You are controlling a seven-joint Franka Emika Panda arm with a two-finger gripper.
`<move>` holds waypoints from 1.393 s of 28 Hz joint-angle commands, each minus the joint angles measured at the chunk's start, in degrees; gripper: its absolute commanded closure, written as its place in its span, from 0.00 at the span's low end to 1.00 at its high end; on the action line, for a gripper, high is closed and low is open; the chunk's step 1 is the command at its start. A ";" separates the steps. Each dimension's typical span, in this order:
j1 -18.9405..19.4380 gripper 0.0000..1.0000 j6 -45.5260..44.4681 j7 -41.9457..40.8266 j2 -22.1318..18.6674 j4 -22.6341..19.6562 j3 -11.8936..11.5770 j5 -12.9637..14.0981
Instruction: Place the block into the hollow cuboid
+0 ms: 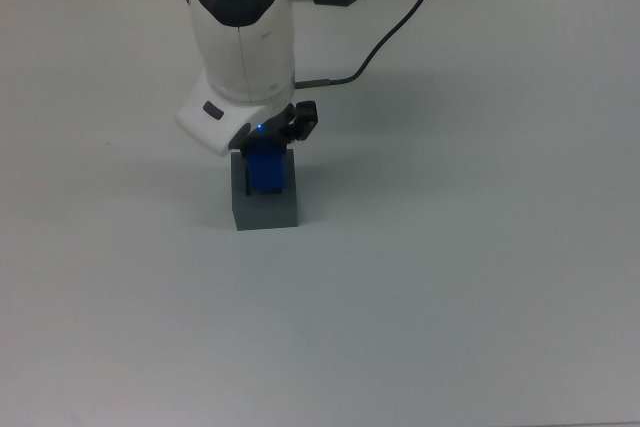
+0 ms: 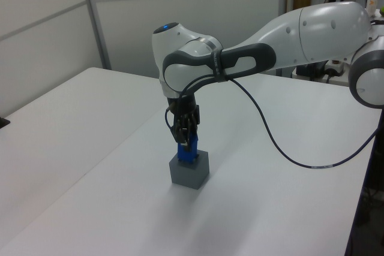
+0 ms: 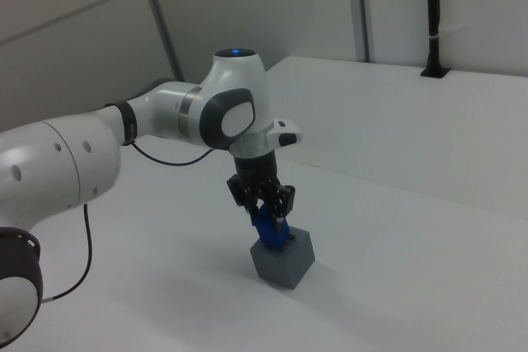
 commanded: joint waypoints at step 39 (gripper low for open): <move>3.45 0.00 -4.33 4.95 0.78 0.69 -4.01 -1.47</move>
